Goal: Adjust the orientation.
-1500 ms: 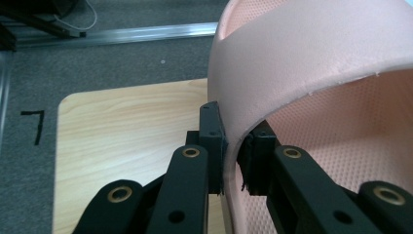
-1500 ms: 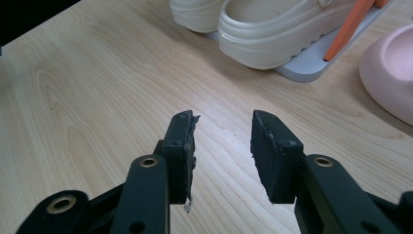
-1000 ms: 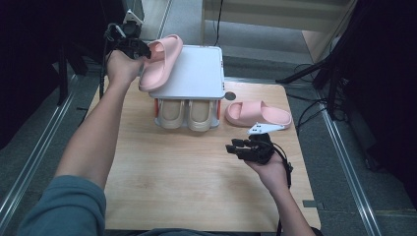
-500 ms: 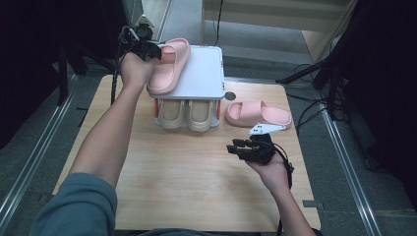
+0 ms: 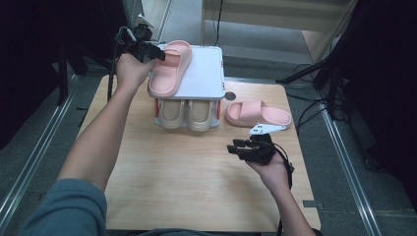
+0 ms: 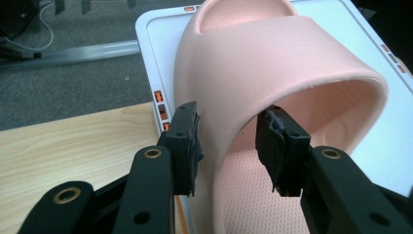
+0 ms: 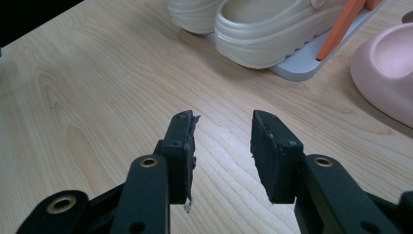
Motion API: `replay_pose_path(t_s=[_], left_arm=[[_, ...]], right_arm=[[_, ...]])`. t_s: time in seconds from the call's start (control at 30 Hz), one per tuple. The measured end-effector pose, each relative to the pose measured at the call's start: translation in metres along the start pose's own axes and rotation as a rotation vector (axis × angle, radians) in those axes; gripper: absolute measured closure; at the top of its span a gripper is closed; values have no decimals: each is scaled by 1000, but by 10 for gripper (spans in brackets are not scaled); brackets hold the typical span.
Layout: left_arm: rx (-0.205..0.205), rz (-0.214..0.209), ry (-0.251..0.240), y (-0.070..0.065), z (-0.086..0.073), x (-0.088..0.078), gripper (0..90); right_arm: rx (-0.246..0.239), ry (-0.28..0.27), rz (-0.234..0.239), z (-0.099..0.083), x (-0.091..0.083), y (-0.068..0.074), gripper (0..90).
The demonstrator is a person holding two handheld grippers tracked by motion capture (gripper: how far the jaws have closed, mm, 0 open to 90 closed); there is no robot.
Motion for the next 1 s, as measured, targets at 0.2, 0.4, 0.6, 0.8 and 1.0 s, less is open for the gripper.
replay_pose_path(t_s=[0.2,0.4,0.6,0.8,1.0], left_arm=[[-9,-24,-18,-2,2,-3,678],[-22,-6,-29,-2,3,-1,726],[-19,-11,-35,-7,6,2,718],[-12,-22,-35,-5,6,-1,673],[3,-42,-34,-6,3,-9,623]], right_arm=[[-5,2,0,0,1,1,616],[-5,1,-1,0,1,0,616],[1,-2,0,0,0,0,616],[-1,-5,-3,0,-1,-1,616],[3,-5,-3,0,-2,-2,616]])
Point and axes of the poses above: each handheld gripper's, and its own axes: x roughly forward along the jaws, z roughly out of its top, y roughly to its left, the point moved 7 cm from there along x, roughly forward along the jaws, and after that the axes turned 7 degrees about -z, right-handed, at the moved point
